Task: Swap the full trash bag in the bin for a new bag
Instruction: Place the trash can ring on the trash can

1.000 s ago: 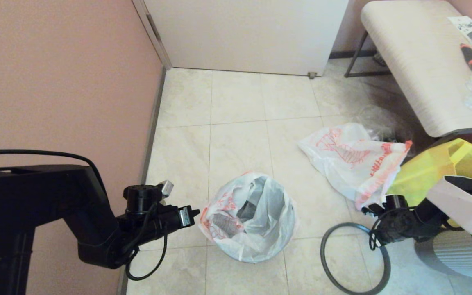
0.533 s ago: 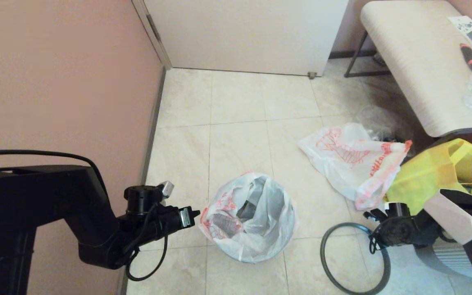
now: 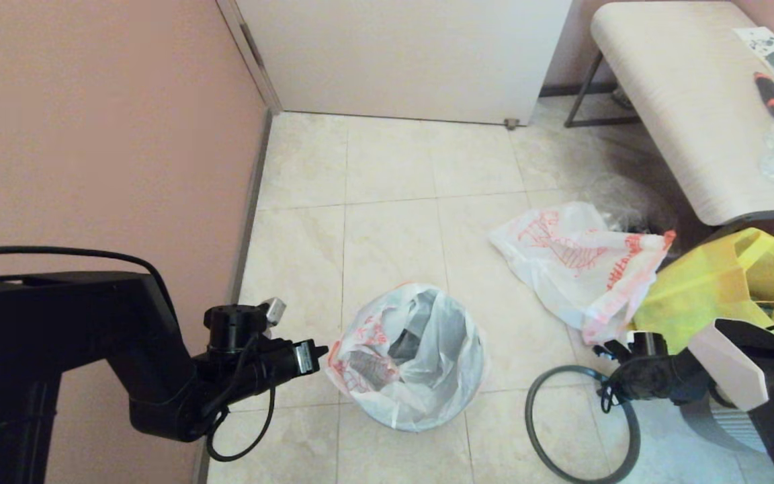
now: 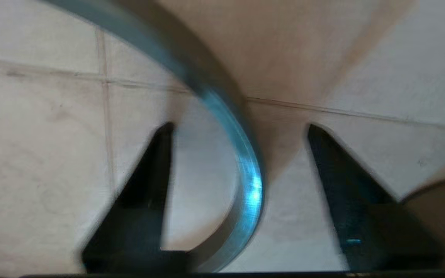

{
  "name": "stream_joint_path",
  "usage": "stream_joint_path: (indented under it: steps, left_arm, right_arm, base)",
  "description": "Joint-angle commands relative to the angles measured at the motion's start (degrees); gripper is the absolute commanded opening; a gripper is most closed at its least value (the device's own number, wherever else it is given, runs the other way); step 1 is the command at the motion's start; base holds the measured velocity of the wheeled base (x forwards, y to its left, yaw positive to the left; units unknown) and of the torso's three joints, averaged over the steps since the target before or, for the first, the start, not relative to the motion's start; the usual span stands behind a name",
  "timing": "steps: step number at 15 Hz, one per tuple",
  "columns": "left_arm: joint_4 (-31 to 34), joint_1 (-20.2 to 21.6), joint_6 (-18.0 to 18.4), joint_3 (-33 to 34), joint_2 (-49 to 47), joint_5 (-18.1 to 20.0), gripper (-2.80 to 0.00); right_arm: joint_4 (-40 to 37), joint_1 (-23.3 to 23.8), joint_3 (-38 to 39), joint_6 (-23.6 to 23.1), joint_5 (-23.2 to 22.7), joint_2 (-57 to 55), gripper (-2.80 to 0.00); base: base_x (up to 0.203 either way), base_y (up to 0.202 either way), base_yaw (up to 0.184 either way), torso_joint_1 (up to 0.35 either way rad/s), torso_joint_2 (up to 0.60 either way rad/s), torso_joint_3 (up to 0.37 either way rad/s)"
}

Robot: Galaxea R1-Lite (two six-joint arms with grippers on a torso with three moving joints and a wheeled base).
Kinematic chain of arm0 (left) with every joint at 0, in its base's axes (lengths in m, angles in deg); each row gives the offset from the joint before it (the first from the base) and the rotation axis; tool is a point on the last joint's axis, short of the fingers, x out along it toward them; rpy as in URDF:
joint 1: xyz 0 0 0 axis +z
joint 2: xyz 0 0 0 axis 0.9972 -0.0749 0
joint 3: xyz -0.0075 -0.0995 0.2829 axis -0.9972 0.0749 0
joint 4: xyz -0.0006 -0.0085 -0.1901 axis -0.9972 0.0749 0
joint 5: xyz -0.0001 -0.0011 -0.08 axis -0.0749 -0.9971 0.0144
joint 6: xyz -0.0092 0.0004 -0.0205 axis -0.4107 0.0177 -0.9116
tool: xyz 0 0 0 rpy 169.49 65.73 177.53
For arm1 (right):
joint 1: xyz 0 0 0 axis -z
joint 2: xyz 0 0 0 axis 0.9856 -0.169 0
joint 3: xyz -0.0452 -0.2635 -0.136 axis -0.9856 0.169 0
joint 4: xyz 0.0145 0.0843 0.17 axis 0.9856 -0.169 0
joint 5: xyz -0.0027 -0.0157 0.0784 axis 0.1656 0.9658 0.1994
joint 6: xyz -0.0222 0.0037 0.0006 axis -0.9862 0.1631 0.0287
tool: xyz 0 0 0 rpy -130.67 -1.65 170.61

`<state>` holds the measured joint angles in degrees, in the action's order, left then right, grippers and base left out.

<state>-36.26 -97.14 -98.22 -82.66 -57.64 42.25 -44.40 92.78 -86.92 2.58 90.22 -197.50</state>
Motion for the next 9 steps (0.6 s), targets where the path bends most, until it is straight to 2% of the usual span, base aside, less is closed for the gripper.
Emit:
stream_joint_path:
  steps: [1,6,9]
  left_arm:
    - [-0.3,0.0,-0.2,0.0,0.0,0.1,-2.8]
    - [-0.3,0.0,-0.1,0.0,0.0,0.1,-2.8]
    - [-0.3,0.0,-0.1,0.0,0.0,0.1,-2.8]
  right_arm:
    - [-0.3,0.0,-0.9,-0.6,0.2,-1.3,-2.8]
    - [-0.3,0.0,-0.3,-0.3,0.3,-0.7,-2.8]
    - [-0.1,-0.1,4.4,-0.1,0.3,3.2,-2.8]
  base:
    - [0.0,0.0,0.0,0.0,0.0,0.0]
    - [0.0,0.0,0.0,0.0,0.0,0.0]
    - [0.0,0.0,0.0,0.0,0.0,0.0]
